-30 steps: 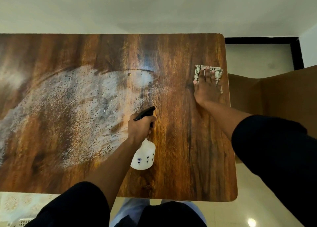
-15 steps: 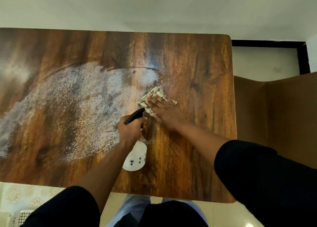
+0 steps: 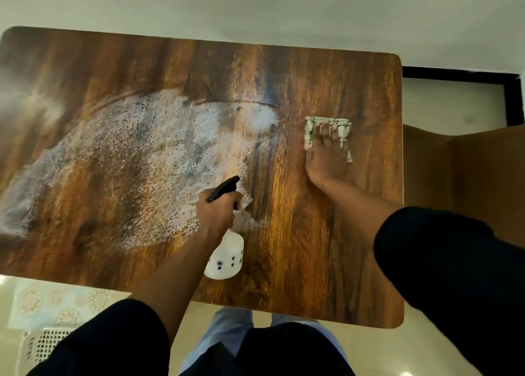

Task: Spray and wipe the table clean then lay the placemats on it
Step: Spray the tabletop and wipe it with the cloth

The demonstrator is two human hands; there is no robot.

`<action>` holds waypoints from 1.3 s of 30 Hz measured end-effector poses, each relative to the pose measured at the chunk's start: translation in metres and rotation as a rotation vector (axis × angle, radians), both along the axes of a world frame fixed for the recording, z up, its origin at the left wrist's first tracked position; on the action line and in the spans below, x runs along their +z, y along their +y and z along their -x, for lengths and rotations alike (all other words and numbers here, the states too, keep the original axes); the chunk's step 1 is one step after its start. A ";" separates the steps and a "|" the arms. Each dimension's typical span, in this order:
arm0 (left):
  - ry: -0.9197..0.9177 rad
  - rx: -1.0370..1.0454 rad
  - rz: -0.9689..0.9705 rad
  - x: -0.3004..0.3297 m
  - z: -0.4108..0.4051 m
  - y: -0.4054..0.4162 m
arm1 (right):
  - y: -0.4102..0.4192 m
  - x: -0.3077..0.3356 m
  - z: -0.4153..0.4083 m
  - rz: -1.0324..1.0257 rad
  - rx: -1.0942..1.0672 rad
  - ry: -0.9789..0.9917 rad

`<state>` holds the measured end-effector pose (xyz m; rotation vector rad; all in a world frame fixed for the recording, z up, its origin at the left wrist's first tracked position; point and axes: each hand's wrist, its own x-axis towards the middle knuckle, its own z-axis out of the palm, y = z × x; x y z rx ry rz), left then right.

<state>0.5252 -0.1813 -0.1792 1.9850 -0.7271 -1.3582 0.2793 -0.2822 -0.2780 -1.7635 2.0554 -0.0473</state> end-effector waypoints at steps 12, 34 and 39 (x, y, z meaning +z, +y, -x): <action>-0.002 -0.007 -0.008 -0.001 -0.019 0.025 | 0.206 -0.006 -0.115 0.039 0.682 -0.106; 0.003 -0.095 -0.002 0.004 -0.125 0.032 | 0.168 0.009 -0.215 -0.005 0.285 -0.065; -0.021 -0.104 -0.013 0.003 -0.143 0.024 | 0.202 0.002 -0.259 -0.027 0.539 -0.044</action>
